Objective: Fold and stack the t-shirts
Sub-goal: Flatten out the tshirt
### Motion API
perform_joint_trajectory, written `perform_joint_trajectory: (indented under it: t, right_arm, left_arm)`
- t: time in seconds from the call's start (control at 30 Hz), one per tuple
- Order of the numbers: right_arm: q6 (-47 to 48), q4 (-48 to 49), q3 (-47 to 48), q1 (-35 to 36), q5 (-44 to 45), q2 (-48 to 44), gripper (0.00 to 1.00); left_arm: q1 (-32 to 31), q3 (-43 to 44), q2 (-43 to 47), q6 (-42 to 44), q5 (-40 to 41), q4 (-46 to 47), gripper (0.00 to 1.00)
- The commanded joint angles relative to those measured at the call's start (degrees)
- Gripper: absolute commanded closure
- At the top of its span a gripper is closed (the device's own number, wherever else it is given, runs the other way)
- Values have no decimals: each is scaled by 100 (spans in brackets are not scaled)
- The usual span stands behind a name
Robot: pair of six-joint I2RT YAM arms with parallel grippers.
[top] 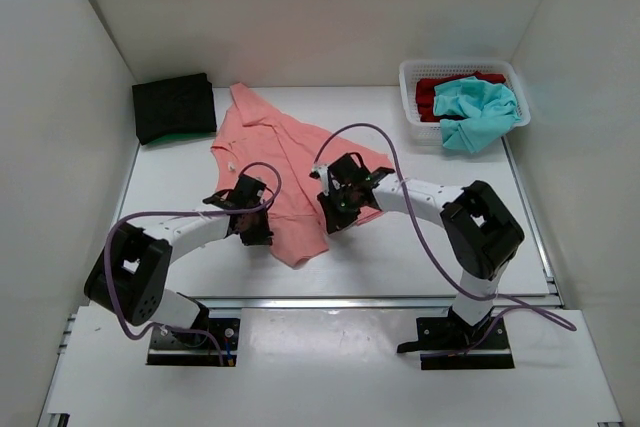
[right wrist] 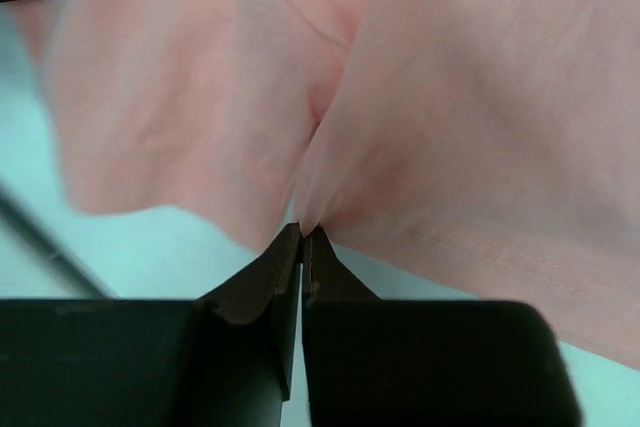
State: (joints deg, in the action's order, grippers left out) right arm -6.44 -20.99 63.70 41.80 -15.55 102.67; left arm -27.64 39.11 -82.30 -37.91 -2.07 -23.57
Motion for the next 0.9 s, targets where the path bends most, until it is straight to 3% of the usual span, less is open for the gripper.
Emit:
perform_joint_trajectory:
  t: [0.0,0.07,0.13,0.23,0.3,0.4,0.43,0.47,0.5,0.53,0.57,0.63,0.73,0.87]
  right_arm:
    - [98,-1466,808,-119,-1226,-300,100]
    - [195,-2423,1091,-260,-2272,-581,100]
    - [283,-2760,1415,-313,-2679,-932,100]
    - [73,-2332,2178,-944,-3287,-1127,100]
    - [-723,-1517,2767,-1969,-3305,-812,100]
    - [-2173,136,3052,-3078,-1210,-809,100]
    - [-2221,601,2860,-3221,153,-967,100]
    - [-2178,866,2754,-3283,1210,-1055,92]
    - [-1908,895,2709,-3423,1508,-1152,69]
    - [-1522,765,2839,-3450,2033,-1162,55]
    - [-1371,476,2945,-3494,2343,-1205,53]
    - [-922,149,2851,-3556,2224,-1433,53]
    - [-588,113,1808,-3119,1592,-2135,65]
    - [-481,-299,655,-1636,670,-2480,57]
  left_arm:
    - [231,96,283,354,198,-857,100]
    - [495,27,626,547,172,-1236,100]
    - [794,79,1091,740,198,-1675,100]
    - [1032,158,1549,908,285,-1992,100]
    - [1041,324,1673,935,321,-2203,100]
    - [945,378,1770,873,268,-2362,100]
    - [910,378,1805,864,207,-2371,100]
    - [909,378,1866,847,207,-2380,100]
    - [927,395,1884,847,224,-2389,100]
    - [944,395,1928,864,172,-2406,100]
    - [944,413,1981,951,137,-2389,100]
    - [1067,422,2077,961,189,-2415,100]
    - [1269,430,2131,1066,172,-2389,100]
    - [1191,509,2052,1101,180,-2424,100]
